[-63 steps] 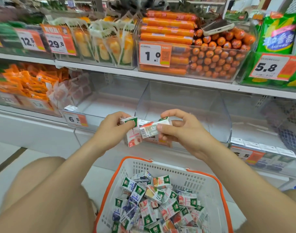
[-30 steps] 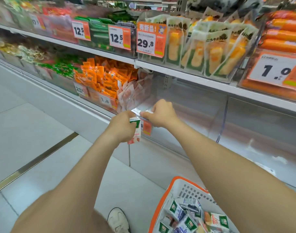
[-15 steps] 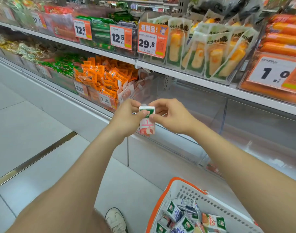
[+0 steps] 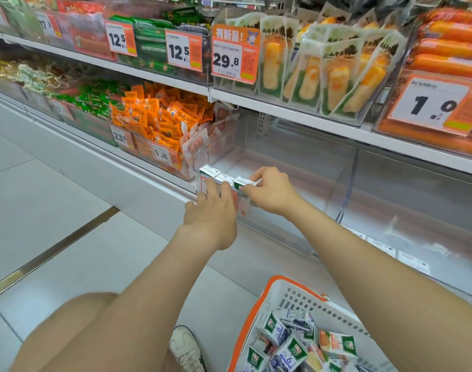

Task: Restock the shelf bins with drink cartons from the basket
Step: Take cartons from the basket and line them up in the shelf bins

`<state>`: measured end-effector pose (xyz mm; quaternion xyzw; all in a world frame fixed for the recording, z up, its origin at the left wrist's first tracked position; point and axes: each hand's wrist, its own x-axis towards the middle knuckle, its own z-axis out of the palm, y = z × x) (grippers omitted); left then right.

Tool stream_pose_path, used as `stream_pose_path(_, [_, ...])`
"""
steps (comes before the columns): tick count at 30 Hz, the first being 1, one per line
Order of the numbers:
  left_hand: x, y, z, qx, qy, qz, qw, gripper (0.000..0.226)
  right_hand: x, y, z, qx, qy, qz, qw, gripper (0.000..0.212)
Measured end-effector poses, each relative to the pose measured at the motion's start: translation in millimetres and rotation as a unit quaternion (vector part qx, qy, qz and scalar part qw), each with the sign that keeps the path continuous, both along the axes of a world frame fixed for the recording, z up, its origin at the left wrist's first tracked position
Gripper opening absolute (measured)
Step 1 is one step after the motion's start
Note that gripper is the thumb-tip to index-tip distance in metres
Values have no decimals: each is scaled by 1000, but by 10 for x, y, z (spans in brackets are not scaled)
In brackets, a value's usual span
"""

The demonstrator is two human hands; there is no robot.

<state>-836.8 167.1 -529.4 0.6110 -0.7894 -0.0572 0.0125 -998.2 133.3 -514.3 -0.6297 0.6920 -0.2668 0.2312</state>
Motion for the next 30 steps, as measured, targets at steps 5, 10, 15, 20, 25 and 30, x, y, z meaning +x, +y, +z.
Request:
stream_pose_path(5, [-52, 13, -66, -21, -27, 45, 998, 86, -84, -4, 40, 52, 43, 53, 996, 38])
stream_pose_path(10, [-242, 144, -67, -67, -28, 45, 996, 78, -247, 325, 58, -57, 110, 42, 991, 37])
stream_pose_path(15, [-587, 516, -69, -157, 6, -56, 986, 56, -581, 1101, 139, -238, 154, 51, 958, 26])
stream_pose_path(20, [-998, 990, -193, -123, 22, -181, 975, 32, -1067, 1968, 12, -135, 216, 67, 965, 30])
stream_pose_path(25, [-1292, 1229, -742, 160, -91, -327, 927, 28, -1440, 2570, -532, 109, 317, 136, 932, 23])
stream_pose_path(30, [-1508, 1290, -1569, 245, -199, -345, 884, 22, -1636, 2813, -1095, 249, 316, 150, 903, 17])
